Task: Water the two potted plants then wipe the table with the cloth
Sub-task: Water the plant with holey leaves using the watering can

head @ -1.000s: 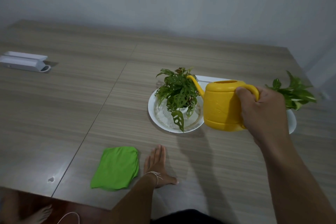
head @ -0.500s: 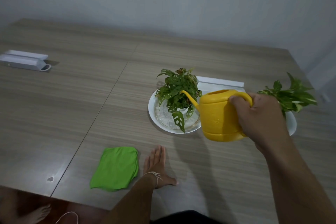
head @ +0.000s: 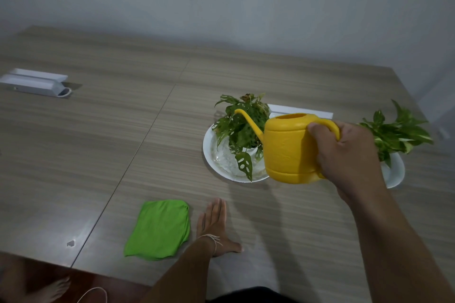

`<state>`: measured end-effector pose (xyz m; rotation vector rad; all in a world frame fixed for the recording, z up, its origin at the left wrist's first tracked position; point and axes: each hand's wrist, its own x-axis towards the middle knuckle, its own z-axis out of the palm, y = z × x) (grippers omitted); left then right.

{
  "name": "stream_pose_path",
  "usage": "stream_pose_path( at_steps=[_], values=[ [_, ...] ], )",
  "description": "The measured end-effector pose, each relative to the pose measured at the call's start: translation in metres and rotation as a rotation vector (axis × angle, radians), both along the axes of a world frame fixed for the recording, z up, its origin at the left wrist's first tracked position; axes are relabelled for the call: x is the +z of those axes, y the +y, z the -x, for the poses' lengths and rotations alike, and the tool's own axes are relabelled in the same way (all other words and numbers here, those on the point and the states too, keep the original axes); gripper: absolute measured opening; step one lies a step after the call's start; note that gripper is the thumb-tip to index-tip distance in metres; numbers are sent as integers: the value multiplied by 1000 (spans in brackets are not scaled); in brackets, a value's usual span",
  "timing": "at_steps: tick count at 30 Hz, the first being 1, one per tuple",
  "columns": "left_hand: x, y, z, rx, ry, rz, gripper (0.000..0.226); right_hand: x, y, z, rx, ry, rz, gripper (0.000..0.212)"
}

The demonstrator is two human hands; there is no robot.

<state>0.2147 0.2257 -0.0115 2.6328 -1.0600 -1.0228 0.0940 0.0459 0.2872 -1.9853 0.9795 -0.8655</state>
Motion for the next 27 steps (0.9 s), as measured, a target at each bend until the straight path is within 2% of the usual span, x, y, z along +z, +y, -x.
stream_pose_path(
  at_steps=[4,14,27],
  values=[
    [0,0,0,-3,3,5,143,0,-2,-4,-36,-42,7,43],
    [-1,0,-1,-5,19,0,144,-7,-9,-1,-103,-66,56,49],
    [-1,0,-2,-19,16,3,144,-12,-8,12,-149,-77,-2,48]
  ],
)
